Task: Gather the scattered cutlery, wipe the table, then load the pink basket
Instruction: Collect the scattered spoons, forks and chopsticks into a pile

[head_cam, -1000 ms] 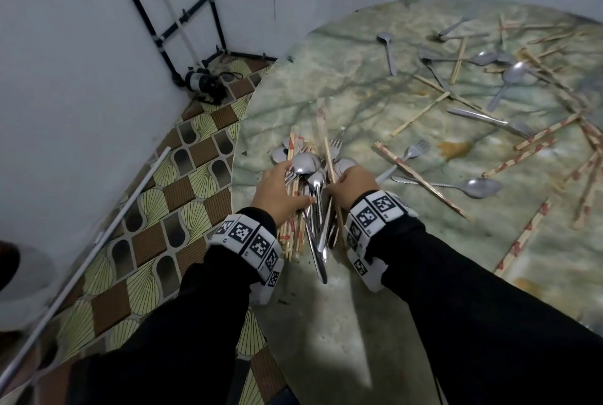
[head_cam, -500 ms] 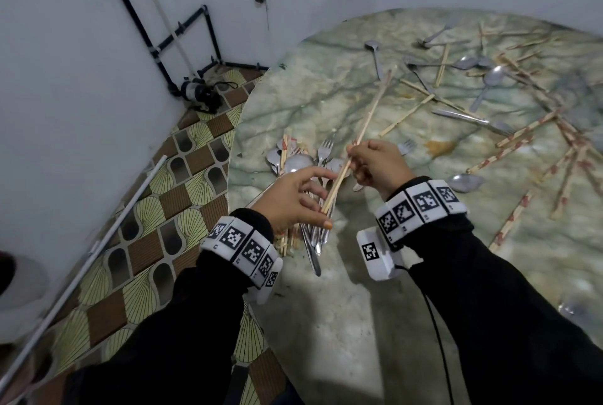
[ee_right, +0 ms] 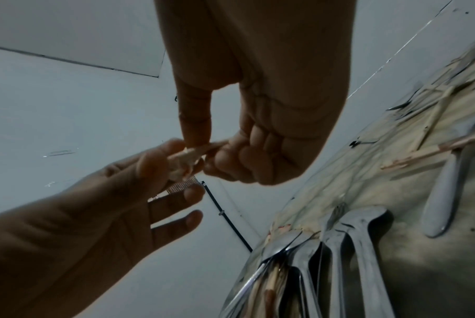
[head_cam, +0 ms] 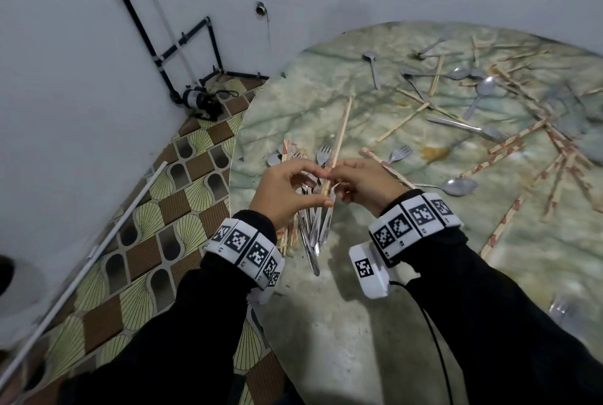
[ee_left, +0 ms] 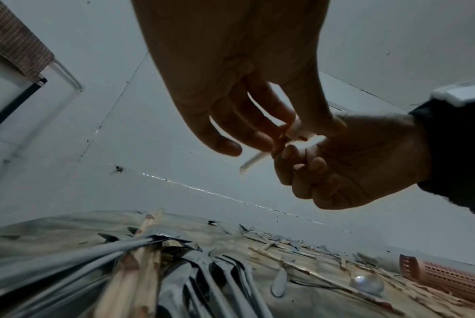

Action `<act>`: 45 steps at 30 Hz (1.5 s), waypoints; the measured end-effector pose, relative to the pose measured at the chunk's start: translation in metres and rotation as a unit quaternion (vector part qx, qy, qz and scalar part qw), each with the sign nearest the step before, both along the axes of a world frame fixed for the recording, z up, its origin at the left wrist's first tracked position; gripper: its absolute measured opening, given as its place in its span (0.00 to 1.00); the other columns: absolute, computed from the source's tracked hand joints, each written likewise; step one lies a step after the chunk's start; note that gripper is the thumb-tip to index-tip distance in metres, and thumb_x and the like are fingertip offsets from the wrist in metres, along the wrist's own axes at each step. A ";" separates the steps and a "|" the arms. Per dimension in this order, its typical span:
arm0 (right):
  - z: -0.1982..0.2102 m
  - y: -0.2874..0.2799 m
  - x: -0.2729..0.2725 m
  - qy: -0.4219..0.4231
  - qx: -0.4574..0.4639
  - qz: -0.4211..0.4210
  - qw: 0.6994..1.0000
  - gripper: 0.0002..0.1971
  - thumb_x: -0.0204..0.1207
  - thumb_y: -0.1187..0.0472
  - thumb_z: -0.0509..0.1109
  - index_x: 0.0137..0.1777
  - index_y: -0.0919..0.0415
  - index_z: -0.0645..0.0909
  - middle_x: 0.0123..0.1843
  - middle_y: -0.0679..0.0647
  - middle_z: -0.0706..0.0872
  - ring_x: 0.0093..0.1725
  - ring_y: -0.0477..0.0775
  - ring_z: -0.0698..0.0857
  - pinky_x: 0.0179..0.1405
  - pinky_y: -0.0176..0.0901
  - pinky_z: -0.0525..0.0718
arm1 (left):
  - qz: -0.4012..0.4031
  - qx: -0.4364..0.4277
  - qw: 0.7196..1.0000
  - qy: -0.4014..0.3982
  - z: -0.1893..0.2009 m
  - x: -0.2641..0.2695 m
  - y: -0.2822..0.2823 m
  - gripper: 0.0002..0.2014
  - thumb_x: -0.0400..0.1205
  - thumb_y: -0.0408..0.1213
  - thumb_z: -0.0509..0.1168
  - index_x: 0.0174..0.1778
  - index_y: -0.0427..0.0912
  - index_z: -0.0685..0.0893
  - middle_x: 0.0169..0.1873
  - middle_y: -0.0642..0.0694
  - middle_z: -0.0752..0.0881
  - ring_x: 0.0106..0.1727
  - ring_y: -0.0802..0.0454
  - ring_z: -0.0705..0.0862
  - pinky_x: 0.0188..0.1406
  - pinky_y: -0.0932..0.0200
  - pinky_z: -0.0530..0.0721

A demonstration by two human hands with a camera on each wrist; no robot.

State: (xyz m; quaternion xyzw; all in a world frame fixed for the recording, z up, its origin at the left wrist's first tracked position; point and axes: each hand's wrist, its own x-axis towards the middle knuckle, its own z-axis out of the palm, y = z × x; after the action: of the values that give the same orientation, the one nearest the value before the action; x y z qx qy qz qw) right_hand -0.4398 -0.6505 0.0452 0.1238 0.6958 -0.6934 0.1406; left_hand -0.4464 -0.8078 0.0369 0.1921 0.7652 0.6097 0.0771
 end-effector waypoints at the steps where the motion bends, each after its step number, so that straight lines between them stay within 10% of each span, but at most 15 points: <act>1: 0.000 -0.001 0.002 -0.005 -0.001 0.010 1.000 0.12 0.77 0.70 0.66 0.31 0.62 0.79 0.17 0.46 0.78 0.17 0.43 0.74 0.23 0.36 0.67 | 0.009 0.002 1.000 0.008 -0.001 0.000 0.000 0.21 0.58 0.27 0.81 0.38 0.52 0.82 0.40 0.55 0.86 0.37 0.60 0.82 0.42 0.70 0.83; 9: -0.021 -0.016 0.011 -0.067 0.020 0.006 0.998 0.08 0.73 0.75 0.69 0.33 0.69 0.79 0.19 0.54 0.82 0.17 0.45 0.80 0.19 0.33 0.81 | -0.013 -0.123 0.992 -0.037 -0.016 -0.001 -0.010 0.31 0.58 0.33 0.82 0.54 0.50 0.76 0.55 0.55 0.75 0.51 0.61 0.75 0.45 0.76 0.74; 14: -0.044 -0.035 0.021 -0.152 0.064 -0.036 0.986 0.13 0.70 0.76 0.72 0.32 0.67 0.72 0.19 0.58 0.81 0.16 0.49 0.80 0.18 0.39 0.82 | 0.044 -0.258 0.962 -0.081 -0.042 -0.004 -0.024 0.40 0.61 0.40 0.81 0.69 0.49 0.72 0.66 0.47 0.73 0.67 0.51 0.72 0.68 0.56 0.71; 22: -0.044 -0.041 0.020 -0.062 0.351 0.024 0.934 0.13 0.74 0.54 0.71 0.34 0.63 0.79 0.32 0.56 0.81 0.36 0.55 0.81 0.33 0.41 0.78 | 0.132 -0.364 0.921 -0.030 -0.048 -0.009 -0.029 0.36 0.64 0.49 0.78 0.68 0.53 0.74 0.67 0.45 0.72 0.69 0.47 0.68 0.69 0.49 0.68; 26: -0.050 -0.021 0.012 -0.078 0.321 -0.048 0.943 0.20 0.75 0.52 0.68 0.59 0.67 0.74 0.52 0.58 0.79 0.49 0.56 0.78 0.51 0.45 0.78 | 0.127 -0.379 0.907 -0.132 -0.051 -0.013 -0.031 0.44 0.67 0.55 0.75 0.77 0.48 0.63 0.74 0.40 0.65 0.75 0.41 0.64 0.74 0.40 0.66; 30: -0.063 -0.024 0.004 -0.090 0.277 -0.025 0.956 0.20 0.76 0.54 0.68 0.62 0.66 0.73 0.54 0.56 0.80 0.54 0.57 0.81 0.44 0.41 0.78 | 0.069 -0.466 0.866 -0.164 -0.051 -0.008 -0.020 0.47 0.70 0.62 0.69 0.79 0.41 0.59 0.75 0.37 0.63 0.76 0.39 0.61 0.73 0.42 0.66; 45: -0.094 -0.056 -0.048 -0.044 0.197 -0.013 0.979 0.22 0.68 0.68 0.66 0.63 0.63 0.77 0.60 0.67 0.81 0.58 0.67 0.82 0.61 0.61 0.82 | 0.083 -0.406 0.891 -0.184 -0.058 -0.045 0.006 0.46 0.72 0.38 0.73 0.79 0.33 0.51 0.74 0.34 0.59 0.75 0.37 0.59 0.76 0.50 0.62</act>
State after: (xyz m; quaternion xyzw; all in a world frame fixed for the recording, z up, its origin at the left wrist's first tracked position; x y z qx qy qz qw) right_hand -0.4883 -0.7062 -0.0492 0.1886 0.8101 -0.5386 0.1349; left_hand -0.4918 -0.8014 -0.0207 -0.0356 0.9313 0.2744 0.2369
